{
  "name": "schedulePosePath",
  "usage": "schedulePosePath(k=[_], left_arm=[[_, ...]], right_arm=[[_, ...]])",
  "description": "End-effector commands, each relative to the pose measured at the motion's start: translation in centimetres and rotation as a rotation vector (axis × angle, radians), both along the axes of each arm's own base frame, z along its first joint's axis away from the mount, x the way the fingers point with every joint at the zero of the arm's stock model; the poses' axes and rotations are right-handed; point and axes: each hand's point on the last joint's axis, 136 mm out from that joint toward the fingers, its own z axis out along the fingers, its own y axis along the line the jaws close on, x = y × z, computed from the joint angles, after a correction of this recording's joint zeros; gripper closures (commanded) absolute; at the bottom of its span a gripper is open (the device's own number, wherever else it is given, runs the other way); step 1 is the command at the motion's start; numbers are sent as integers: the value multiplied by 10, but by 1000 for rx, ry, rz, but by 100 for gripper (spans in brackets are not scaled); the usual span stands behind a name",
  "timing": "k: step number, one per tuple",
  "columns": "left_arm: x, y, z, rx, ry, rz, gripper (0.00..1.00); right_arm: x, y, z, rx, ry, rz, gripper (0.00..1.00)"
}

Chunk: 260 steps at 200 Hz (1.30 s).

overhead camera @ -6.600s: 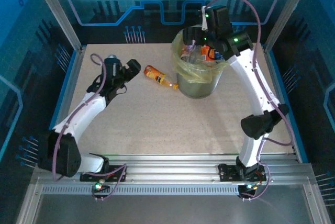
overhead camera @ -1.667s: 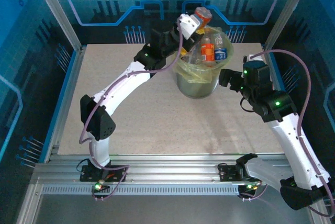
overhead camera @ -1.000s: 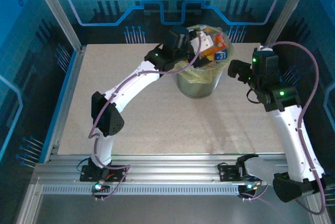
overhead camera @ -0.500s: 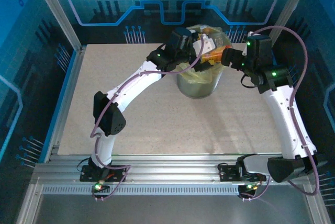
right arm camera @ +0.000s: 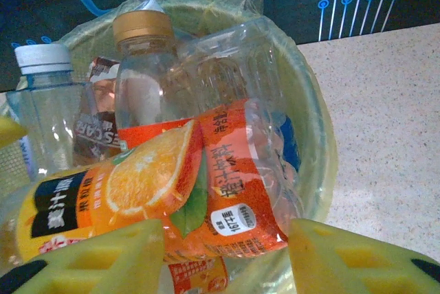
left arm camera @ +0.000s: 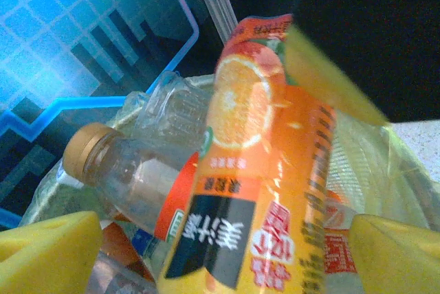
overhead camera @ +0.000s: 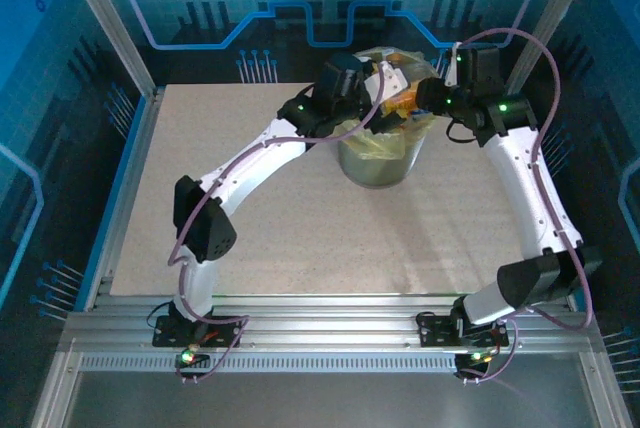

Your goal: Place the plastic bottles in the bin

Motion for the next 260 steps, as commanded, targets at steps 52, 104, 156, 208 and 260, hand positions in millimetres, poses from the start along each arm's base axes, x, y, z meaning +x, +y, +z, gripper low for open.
schedulePosePath(k=[52,104,156,208,260], left_arm=[[-8,11,17,-88,-31,44,6],[6,7,-2,-80,-23,26,31],[16,12,1,-58,-72,-75,48],[16,3,-10,8,-134,-215,49],[-1,-5,-38,82,-104,-353,41]], right_arm=[[9,-4,-19,-22,56,-3,49],[-7,-15,-23,-46,55,-44,43],[-10,-20,-10,-65,27,-55,42],[-6,-21,9,-64,-10,-57,36],[3,-22,23,-61,-29,-47,36]])
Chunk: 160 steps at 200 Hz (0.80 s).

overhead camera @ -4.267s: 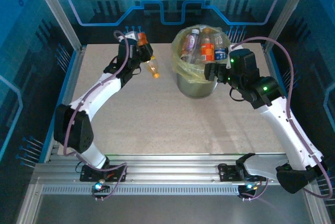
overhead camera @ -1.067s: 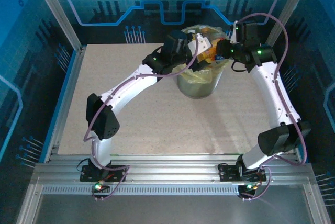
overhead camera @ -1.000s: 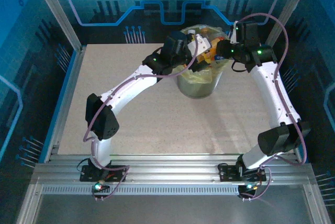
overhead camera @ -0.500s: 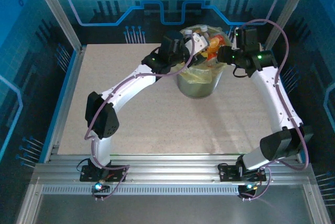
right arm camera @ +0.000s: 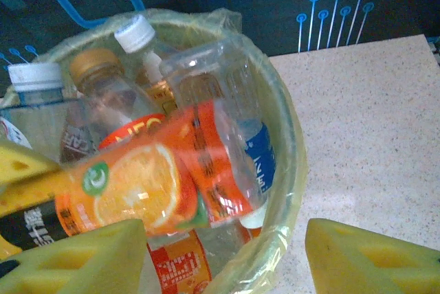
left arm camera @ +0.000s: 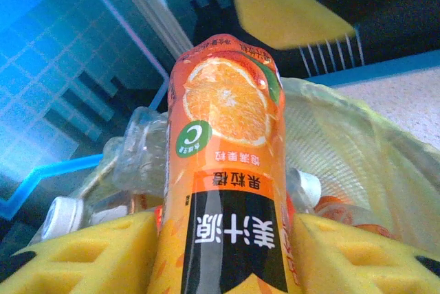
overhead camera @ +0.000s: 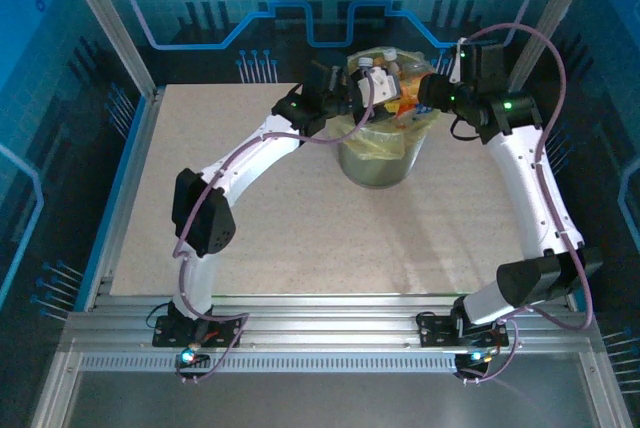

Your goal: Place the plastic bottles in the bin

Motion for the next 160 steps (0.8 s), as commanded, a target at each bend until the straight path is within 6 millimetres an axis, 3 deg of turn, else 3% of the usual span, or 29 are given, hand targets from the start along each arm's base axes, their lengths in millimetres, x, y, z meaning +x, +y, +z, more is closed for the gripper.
schedulePosePath(k=[1,38,62,78,118,160], left_arm=[[-8,-1,-30,87,29,-92,40],[-24,5,-40,125,70,-156,27],[-22,8,-32,92,60,-131,26],[-20,9,-17,42,42,-111,25],[-13,9,32,-123,-16,-58,2],[-22,13,68,-267,-14,-66,1]], right_arm=[[7,-9,8,-19,-5,-10,36],[15,-4,-3,-20,28,10,41],[18,-2,-12,-8,49,16,45],[19,0,-20,-3,66,21,50],[19,1,-37,6,104,21,54],[13,-1,-47,1,121,11,53]])
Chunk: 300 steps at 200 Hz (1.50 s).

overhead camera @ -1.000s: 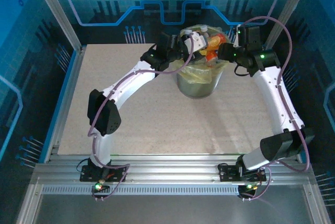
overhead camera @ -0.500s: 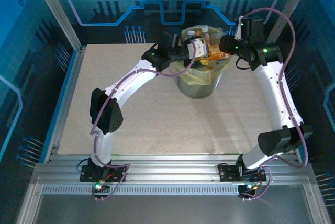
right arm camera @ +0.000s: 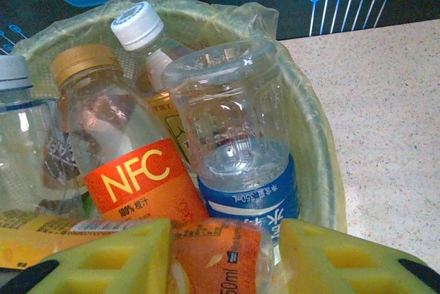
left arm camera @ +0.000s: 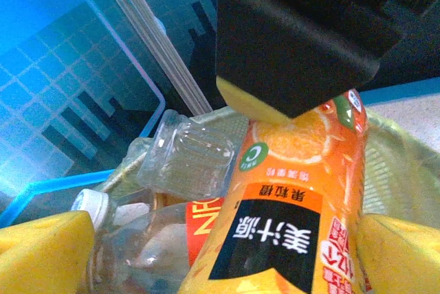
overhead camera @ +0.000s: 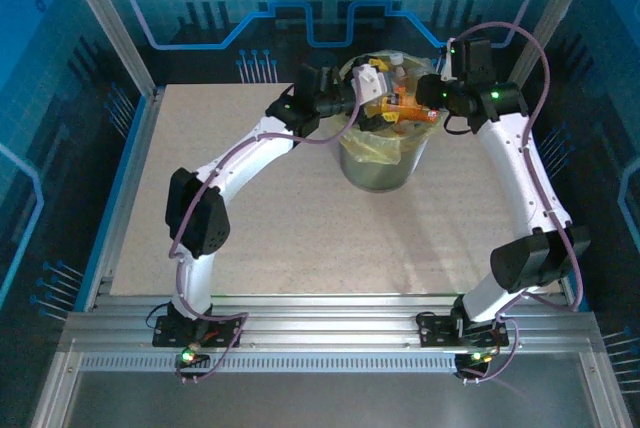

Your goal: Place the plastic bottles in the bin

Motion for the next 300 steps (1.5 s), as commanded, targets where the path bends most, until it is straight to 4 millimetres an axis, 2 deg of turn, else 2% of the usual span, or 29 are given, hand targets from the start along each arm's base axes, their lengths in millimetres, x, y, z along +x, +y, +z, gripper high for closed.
schedulePosePath(k=[1,38,60,117,147,189,208,229,268,282,300], left_arm=[[-18,6,55,-151,-36,-22,1],[-10,30,81,-324,33,66,1],[-9,43,85,-389,82,91,1],[0,59,68,-371,132,220,1],[-2,68,55,-340,134,267,1],[-8,74,51,-321,133,281,1],[-10,77,57,-334,124,288,1],[-15,86,75,-375,117,313,1],[-36,117,113,-479,112,397,1],[-44,132,117,-505,124,450,1],[-57,156,114,-536,148,529,1]], right_arm=[[-10,-7,-15,0,54,-15,53],[-18,-8,-22,-4,64,-18,53],[-18,-10,-25,-10,62,-21,51],[-2,-3,-11,-10,52,10,43],[6,-1,9,-19,30,29,35],[5,4,34,-22,-7,55,27],[-1,4,43,-22,-19,64,15],[-13,1,49,-26,-31,58,0],[-51,-13,56,-45,-74,18,0],[-68,-19,52,-53,-89,1,0],[-91,-30,36,-75,-94,-27,0]])
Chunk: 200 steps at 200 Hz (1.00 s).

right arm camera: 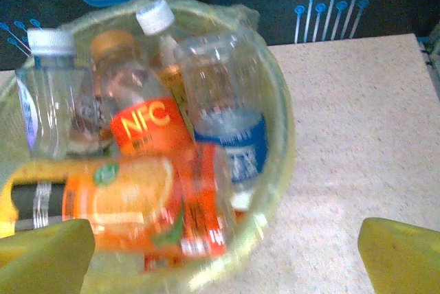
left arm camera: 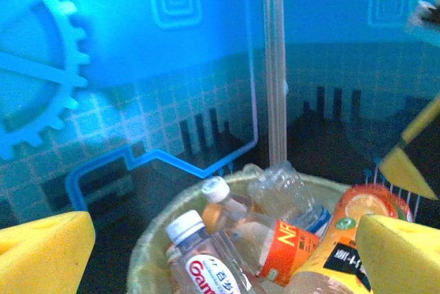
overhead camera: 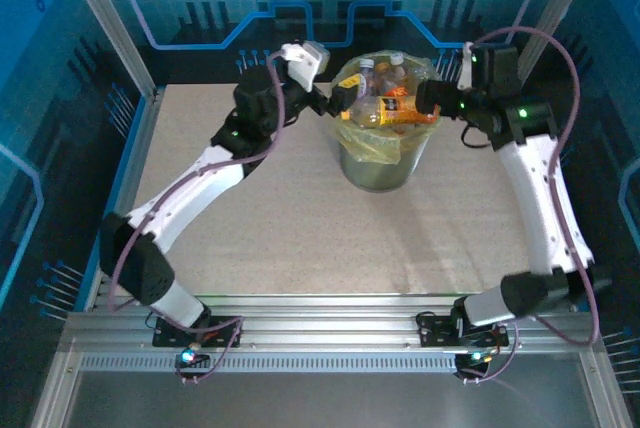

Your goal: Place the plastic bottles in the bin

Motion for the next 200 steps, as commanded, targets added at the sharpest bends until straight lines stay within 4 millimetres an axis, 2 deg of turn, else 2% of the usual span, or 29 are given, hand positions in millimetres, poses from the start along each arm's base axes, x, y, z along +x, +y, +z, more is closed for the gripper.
schedulePosePath(k=[1,24,59,79,87,95,119,161,200], left_arm=[[-19,37,13,-90,33,125,1],[-39,74,-4,-142,80,243,1],[-74,133,-62,-182,162,443,1],[-95,165,-97,-171,175,546,1],[-103,179,-110,-174,183,599,1],[-110,191,-124,-171,197,644,1],[-129,219,-160,-160,223,735,1],[-140,258,-214,-166,285,883,1],[-133,280,-245,-158,335,959,1]], right_arm=[[-27,-16,-3,-31,-49,-48,0],[-52,-26,-27,-40,-66,-73,0],[-80,-40,-79,-95,-56,-107,0],[-89,-44,-105,-147,-88,-82,0],[-91,-45,-109,-161,-121,-73,0],[-94,-46,-124,-178,-131,-66,0],[-98,-50,-140,-194,-211,-77,0],[-95,-48,-179,-244,-246,-37,0],[-87,-51,-208,-283,-200,-24,0]])
